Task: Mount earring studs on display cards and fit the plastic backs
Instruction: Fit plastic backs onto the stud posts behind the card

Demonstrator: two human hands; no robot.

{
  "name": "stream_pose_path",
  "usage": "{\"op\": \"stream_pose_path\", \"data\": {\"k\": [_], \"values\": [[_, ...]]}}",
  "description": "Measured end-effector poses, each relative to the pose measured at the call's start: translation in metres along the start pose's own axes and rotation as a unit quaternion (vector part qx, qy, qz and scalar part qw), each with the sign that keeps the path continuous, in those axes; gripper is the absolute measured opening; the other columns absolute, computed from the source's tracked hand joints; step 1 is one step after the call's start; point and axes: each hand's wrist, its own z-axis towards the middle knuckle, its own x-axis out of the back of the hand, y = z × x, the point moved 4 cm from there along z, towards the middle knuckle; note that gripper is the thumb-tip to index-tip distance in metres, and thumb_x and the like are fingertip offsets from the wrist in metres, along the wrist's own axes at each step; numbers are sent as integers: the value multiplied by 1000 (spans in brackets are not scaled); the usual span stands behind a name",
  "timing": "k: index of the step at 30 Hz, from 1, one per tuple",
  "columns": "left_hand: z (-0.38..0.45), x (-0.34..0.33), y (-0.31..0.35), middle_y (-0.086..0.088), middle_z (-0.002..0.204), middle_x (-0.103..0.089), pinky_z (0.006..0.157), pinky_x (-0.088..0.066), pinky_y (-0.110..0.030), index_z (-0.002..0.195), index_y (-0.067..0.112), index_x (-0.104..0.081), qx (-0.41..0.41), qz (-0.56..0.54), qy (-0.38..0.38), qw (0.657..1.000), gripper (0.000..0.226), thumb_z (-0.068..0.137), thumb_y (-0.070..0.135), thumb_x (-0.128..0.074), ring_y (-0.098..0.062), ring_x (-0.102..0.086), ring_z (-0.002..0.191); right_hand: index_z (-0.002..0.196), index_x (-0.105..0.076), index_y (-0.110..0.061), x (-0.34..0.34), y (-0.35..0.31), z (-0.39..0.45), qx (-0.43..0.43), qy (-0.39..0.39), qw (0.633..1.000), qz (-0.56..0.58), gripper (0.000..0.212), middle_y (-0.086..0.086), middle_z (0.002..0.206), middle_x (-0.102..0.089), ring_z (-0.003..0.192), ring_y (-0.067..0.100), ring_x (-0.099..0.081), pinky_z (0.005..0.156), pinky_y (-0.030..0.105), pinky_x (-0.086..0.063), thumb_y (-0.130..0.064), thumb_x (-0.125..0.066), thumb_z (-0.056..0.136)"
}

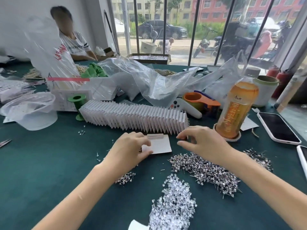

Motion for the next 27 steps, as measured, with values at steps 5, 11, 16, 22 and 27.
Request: {"op": "stream_pose_path", "data": {"k": [5, 11, 16, 22, 27], "values": [[-5, -11, -1, 9, 132, -56, 99, -31, -25, 124, 24, -60, -19, 35, -5, 999, 42, 88, 45, -59, -10, -49, 121, 129, -58, -27, -28, -32, 9, 56, -22, 992, -108, 49, -15, 131, -57, 115, 11, -47, 91, 29, -45, -53, -59, 87], [-5, -16, 2, 2, 109, -62, 87, -38, -31, 108, 17, -63, -64, 75, -23, 995, 25, 97, 32, -46, -20, -56, 97, 97, -65, -18, -40, -44, 10, 98, -59, 967, -226, 31, -8, 102, -66, 101, 17, -47, 84, 30, -43, -43, -48, 96], [-6, -18, 1, -1, 105, -62, 83, -41, -36, 101, 15, -64, -96, 99, -21, 990, 32, 101, 30, -35, -25, -57, 90, 94, -63, -18, -43, -49, 7, 130, -51, 957, -255, 26, -7, 98, -66, 98, 16, -47, 79, 26, -39, -26, -39, 102], [-5, -15, -3, 1, 99, -65, 84, -41, -34, 103, 17, -68, -90, 43, -23, 995, 29, 100, 33, -44, -23, -57, 90, 92, -66, -17, -39, -43, 7, 106, -63, 969, -212, 27, -9, 96, -68, 93, 13, -43, 79, 27, -43, -29, -43, 102], [-7, -15, -5, 3, 99, -67, 82, -40, -32, 101, 18, -69, -90, 31, -3, 995, 26, 98, 32, -47, -21, -60, 90, 101, -69, -24, -40, -39, 9, 88, -57, 976, -192, 30, -14, 105, -68, 93, 11, -44, 80, 25, -42, -40, -44, 100]]}}
